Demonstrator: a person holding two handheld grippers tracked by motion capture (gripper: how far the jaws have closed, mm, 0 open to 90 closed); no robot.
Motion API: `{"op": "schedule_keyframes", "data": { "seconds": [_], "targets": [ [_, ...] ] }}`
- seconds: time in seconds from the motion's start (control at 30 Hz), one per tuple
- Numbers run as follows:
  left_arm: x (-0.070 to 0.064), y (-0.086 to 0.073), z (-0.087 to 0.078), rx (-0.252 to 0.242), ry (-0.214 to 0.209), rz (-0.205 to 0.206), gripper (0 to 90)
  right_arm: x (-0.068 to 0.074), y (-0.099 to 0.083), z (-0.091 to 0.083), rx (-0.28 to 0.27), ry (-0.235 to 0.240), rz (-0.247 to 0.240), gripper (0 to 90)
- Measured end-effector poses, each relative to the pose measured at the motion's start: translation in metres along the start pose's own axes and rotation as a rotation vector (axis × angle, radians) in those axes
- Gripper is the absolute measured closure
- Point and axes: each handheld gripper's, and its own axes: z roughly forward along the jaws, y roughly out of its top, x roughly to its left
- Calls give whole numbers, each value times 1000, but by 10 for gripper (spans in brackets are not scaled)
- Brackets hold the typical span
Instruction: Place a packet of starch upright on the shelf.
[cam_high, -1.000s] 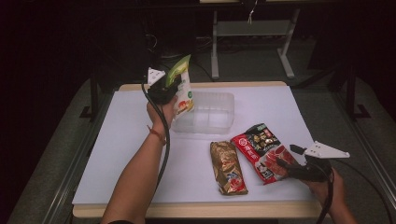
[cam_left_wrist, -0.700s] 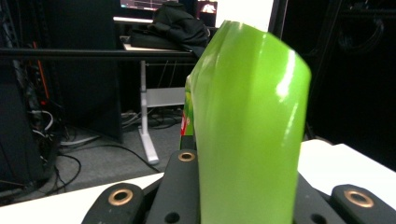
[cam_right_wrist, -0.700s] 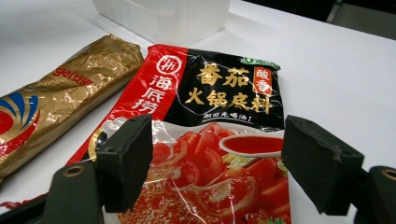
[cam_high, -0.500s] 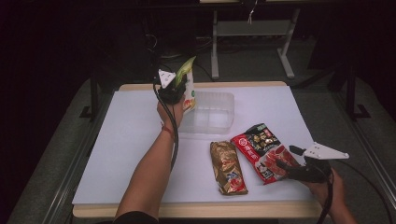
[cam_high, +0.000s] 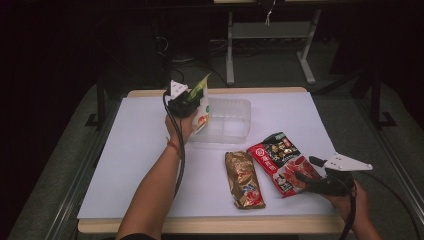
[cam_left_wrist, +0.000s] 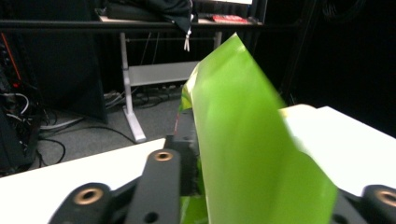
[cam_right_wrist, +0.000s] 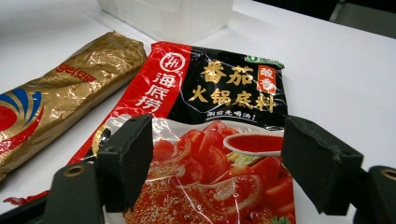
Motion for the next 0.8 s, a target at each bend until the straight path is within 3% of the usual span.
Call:
{"op": "schedule_keyframes", "data": {
  "seconds": [0.2,0.37,0.47,0.63,0.8],
  "targets": [
    [14,1,-23,17,-51,20,630,0,-1,1,10,-1,0,247],
    [19,-5,-43,14,-97,73,612,1,-1,1,12,-2,-2,247],
    [21,-7,-53,1,-123,66,598,0,-1,2,15,-7,-1,251],
    [22,-12,-71,-6,-145,88,563,1,-1,2,19,-19,-4,251],
    [17,-21,-91,10,-171,148,498,1,-2,3,27,-19,1,251]
  ]
}}
